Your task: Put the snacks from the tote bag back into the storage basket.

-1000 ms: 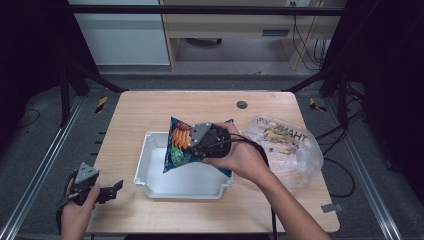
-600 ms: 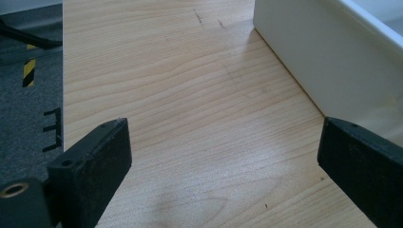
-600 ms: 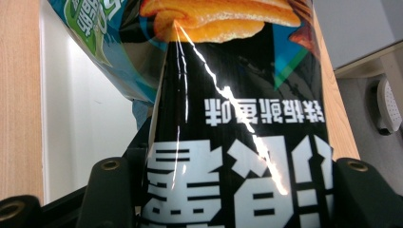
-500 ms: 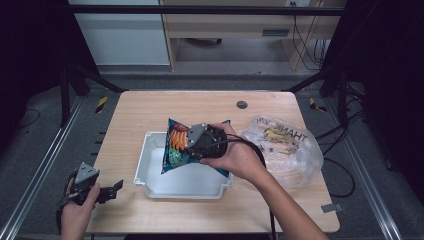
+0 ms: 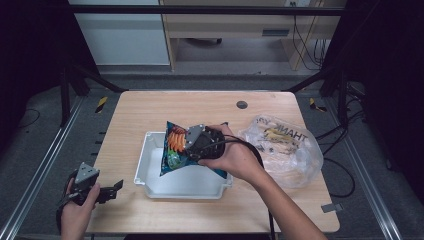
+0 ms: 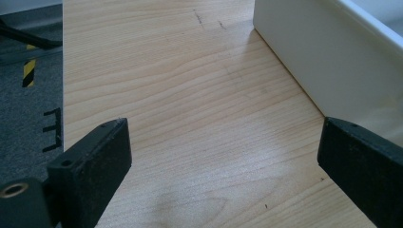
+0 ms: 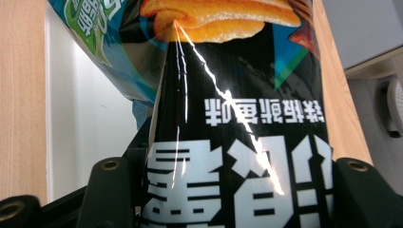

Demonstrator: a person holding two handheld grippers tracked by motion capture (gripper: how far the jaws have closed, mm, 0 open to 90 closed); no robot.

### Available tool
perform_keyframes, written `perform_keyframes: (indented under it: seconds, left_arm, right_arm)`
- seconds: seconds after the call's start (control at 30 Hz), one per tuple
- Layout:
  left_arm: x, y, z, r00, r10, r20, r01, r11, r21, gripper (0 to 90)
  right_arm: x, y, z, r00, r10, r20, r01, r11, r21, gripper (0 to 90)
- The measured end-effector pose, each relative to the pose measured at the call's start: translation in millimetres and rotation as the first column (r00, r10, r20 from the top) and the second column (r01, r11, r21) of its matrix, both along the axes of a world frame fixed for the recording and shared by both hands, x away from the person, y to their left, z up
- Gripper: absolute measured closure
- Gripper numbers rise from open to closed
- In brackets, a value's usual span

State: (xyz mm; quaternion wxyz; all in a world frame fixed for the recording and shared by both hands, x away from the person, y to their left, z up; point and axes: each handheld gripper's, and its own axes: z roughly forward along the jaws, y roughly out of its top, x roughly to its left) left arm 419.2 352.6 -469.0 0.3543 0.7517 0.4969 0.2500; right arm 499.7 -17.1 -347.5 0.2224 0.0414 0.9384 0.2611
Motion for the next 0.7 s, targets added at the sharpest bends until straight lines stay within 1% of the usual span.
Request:
perform_keyframes:
  seconds: [0.1,0.17,0.27,0.33,0.43,0.47,0.6,0.63,0.7]
  left_arm:
    - [-0.1,-0.2,-0.1,1.0,0.002,-0.001,-0.002,1.0,-0.003,3.7]
    - [-0.2,-0.1,0.0,1.0,0.001,-0.001,-0.001,1.0,-0.003,3.7]
    - [0.0,0.1,0.0,1.0,0.0,0.0,0.0,1.0,0.0,3.7]
    - [0.1,-0.5,-0.2,1.0,0.003,0.001,-0.003,1.0,-0.007,3.7]
    - [0.2,-0.3,-0.2,1.0,0.001,0.002,-0.001,1.0,-0.003,3.7]
    - [0.0,-0.6,-0.2,1.0,0.003,0.001,-0.003,1.0,-0.007,3.7]
    - [0.0,0.0,0.1,1.0,-0.001,0.001,0.001,1.0,0.0,3.7]
    - [0.0,-0.6,-0.2,1.0,0.003,0.002,-0.003,1.0,-0.007,3.7]
    - [0.1,-0.6,-0.2,1.0,0.003,0.001,-0.003,1.0,-0.007,3.7]
  right_arm:
    - [1.0,0.5,-1.1,1.0,0.003,-0.006,-0.003,1.0,0.002,41.5]
    - [1.5,1.0,-1.9,0.9999,0.001,-0.014,-0.001,1.0,0.013,41.5]
    - [2.2,1.8,-2.7,0.9999,0.003,-0.016,-0.003,1.0,0.009,41.5]
    - [2.9,2.3,-3.1,0.9997,0.003,-0.023,-0.003,1.0,0.015,41.5]
    - [4.0,2.8,-4.0,0.9996,0.0,-0.029,0.001,1.0,0.024,41.5]
    - [4.5,2.9,-4.4,0.9995,0.001,-0.032,-0.001,1.0,0.022,41.5]
    - [5.5,3.3,-6.1,0.9994,0.001,-0.035,-0.001,1.0,0.022,41.6]
    - [5.5,3.5,-6.5,0.9993,0.0,-0.037,0.001,1.0,0.022,41.5]
    - [5.5,4.4,-7.5,0.9991,-0.004,-0.041,0.005,1.0,0.022,41.5]
